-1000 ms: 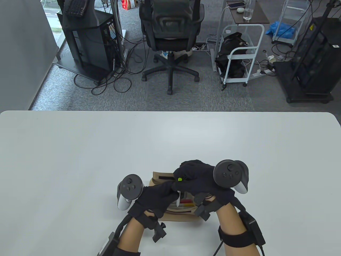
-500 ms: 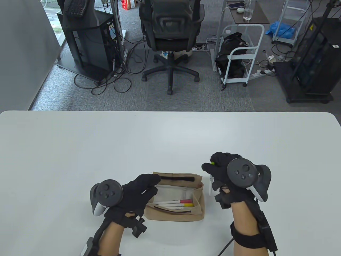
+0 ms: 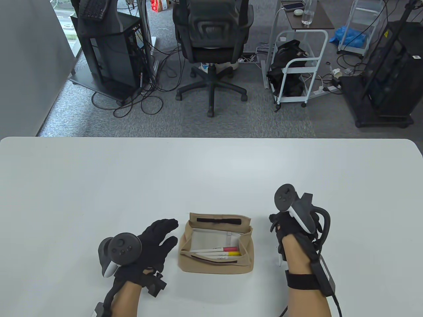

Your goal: Twist to extend twist pen refills

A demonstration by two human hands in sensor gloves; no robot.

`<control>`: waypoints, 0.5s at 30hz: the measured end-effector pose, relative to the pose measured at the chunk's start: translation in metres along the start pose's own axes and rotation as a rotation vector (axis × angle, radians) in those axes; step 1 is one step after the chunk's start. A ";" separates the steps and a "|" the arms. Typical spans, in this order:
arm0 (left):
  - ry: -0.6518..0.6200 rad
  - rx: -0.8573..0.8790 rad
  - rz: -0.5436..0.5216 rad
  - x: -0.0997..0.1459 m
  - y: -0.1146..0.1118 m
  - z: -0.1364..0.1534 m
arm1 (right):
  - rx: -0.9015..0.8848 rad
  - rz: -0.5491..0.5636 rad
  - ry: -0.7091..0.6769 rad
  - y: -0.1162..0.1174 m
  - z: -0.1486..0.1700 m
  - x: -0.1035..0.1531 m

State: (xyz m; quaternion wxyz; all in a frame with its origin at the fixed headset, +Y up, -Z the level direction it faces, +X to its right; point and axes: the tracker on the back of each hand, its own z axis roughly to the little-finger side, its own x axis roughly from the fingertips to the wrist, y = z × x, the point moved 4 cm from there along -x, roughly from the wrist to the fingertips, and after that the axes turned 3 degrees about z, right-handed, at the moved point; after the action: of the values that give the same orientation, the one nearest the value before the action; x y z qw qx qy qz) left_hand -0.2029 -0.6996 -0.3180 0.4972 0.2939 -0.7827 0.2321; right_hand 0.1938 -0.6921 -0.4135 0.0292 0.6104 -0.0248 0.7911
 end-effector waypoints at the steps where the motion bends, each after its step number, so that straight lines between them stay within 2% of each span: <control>1: 0.000 0.000 0.007 0.000 -0.001 0.000 | 0.020 0.004 0.004 0.007 -0.001 -0.002; 8: -0.001 -0.021 0.006 0.002 0.000 0.000 | 0.038 0.016 -0.005 0.038 -0.004 -0.009; 15: 0.005 -0.037 0.013 0.004 0.000 0.000 | 0.041 -0.011 0.012 0.056 0.000 -0.014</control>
State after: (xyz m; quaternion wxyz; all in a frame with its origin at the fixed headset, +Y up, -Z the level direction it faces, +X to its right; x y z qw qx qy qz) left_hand -0.2039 -0.7005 -0.3142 0.5029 0.2788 -0.7875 0.2216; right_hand 0.1931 -0.7486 -0.4269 0.0211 0.6065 -0.0050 0.7948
